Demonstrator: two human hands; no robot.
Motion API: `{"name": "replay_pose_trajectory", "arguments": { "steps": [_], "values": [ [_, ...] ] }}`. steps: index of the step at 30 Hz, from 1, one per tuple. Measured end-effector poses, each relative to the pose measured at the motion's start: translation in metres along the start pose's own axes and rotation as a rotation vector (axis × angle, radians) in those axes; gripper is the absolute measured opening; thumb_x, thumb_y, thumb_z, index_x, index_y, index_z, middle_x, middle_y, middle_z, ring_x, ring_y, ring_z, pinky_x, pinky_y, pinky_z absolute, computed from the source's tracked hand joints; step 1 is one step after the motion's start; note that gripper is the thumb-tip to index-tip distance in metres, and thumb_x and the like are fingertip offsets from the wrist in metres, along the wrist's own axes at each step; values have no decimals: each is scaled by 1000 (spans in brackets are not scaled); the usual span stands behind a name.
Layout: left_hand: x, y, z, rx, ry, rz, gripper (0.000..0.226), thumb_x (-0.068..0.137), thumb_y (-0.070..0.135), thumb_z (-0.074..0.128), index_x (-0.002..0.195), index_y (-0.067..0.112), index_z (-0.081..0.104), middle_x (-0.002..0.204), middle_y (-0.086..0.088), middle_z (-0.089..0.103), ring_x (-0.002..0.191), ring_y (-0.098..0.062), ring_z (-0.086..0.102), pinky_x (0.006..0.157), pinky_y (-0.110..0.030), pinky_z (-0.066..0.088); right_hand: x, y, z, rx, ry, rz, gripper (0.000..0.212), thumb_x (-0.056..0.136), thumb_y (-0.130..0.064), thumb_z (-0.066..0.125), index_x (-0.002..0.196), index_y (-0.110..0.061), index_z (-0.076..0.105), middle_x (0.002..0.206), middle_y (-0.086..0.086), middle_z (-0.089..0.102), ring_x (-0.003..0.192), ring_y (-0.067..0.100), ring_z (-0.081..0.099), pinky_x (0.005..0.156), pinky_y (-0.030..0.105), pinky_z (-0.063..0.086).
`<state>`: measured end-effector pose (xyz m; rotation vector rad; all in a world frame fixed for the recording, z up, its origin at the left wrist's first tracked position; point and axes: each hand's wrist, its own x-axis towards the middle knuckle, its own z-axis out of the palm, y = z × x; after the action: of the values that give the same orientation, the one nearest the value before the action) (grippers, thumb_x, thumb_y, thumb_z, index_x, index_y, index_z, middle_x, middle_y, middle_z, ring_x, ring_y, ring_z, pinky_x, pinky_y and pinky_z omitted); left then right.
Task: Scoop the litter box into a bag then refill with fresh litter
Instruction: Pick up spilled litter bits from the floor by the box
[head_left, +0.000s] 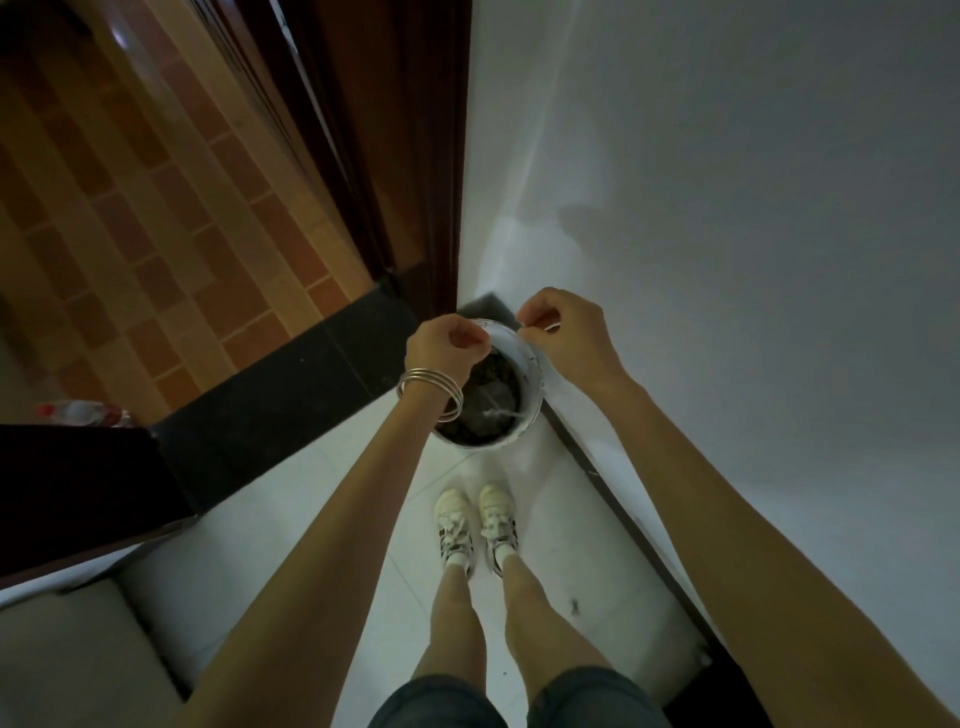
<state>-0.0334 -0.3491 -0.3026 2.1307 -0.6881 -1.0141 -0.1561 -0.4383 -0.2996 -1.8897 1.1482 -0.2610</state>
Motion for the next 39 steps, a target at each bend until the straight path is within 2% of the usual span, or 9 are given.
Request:
{"name": "replay_pose_trajectory", "arguments": {
  "steps": [3, 8, 13, 15, 20, 27, 32, 35, 39],
  "values": [
    [2, 2, -5, -2, 18, -1, 9, 75, 11, 72, 82, 12, 66, 77, 1, 62, 73, -10, 55, 74, -19, 44, 0, -4, 1, 8, -6, -15, 15, 77, -5, 71, 78, -16, 60, 75, -10, 59, 69, 3, 55, 67, 8, 45],
    [-8, 8, -20, -78, 24, 51, 11, 74, 12, 73, 80, 11, 64, 64, 12, 54, 60, 2, 49, 55, -3, 40, -3, -24, -3, 19, -13, -76, 17, 74, -8, 74, 78, -16, 60, 73, -11, 60, 67, 0, 56, 65, 9, 46],
    [-41, 6, -51, -260, 44, 84, 14, 73, 10, 74, 82, 15, 65, 73, 8, 63, 70, -6, 60, 68, -18, 48, -17, -67, -8, 32, -165, -192, 18, 73, -8, 76, 85, -17, 65, 82, -6, 65, 77, 4, 62, 73, 12, 50],
    [-61, 2, -68, -314, 90, 98, 16, 72, 8, 74, 83, 16, 65, 76, 6, 65, 72, -8, 63, 74, -21, 52, -24, -85, -9, 33, -244, -255, 21, 74, -10, 76, 89, -19, 65, 84, -10, 65, 81, 7, 63, 78, 16, 51],
    [-133, -15, -110, -473, 344, 108, 21, 72, 3, 73, 84, 16, 64, 81, 5, 66, 70, 2, 64, 72, -13, 52, -49, -139, -1, 39, -517, -427, 26, 74, -16, 76, 97, -22, 65, 90, -17, 66, 87, -3, 63, 81, 8, 47],
    [-279, -59, -129, -597, 748, 1, 25, 74, 5, 71, 85, 24, 61, 86, 6, 64, 76, 4, 63, 73, -12, 50, -125, -205, 50, 13, -986, -657, 28, 73, -12, 76, 95, -25, 64, 95, -11, 69, 91, 2, 65, 85, 15, 50],
    [-397, -102, -104, -689, 1062, -157, 25, 74, 4, 71, 85, 23, 62, 86, 7, 65, 77, 2, 62, 79, -16, 52, -220, -226, 103, -86, -1286, -844, 27, 75, -14, 75, 99, -20, 65, 97, -12, 68, 90, -2, 64, 83, 11, 49],
    [-466, -126, -76, -745, 1231, -264, 23, 74, 5, 71, 91, 17, 62, 89, 6, 65, 78, 4, 62, 77, -12, 51, -292, -226, 134, -162, -1441, -933, 30, 75, -17, 76, 102, -19, 65, 100, -9, 69, 93, 0, 64, 88, 16, 50],
    [-559, -154, -29, -801, 1460, -379, 23, 74, 8, 72, 90, 21, 62, 89, 8, 65, 78, 7, 62, 74, -10, 50, -397, -215, 163, -256, -1647, -1053, 29, 74, -19, 75, 100, -23, 63, 99, -14, 67, 94, -1, 63, 90, 16, 49]
  ]
}}
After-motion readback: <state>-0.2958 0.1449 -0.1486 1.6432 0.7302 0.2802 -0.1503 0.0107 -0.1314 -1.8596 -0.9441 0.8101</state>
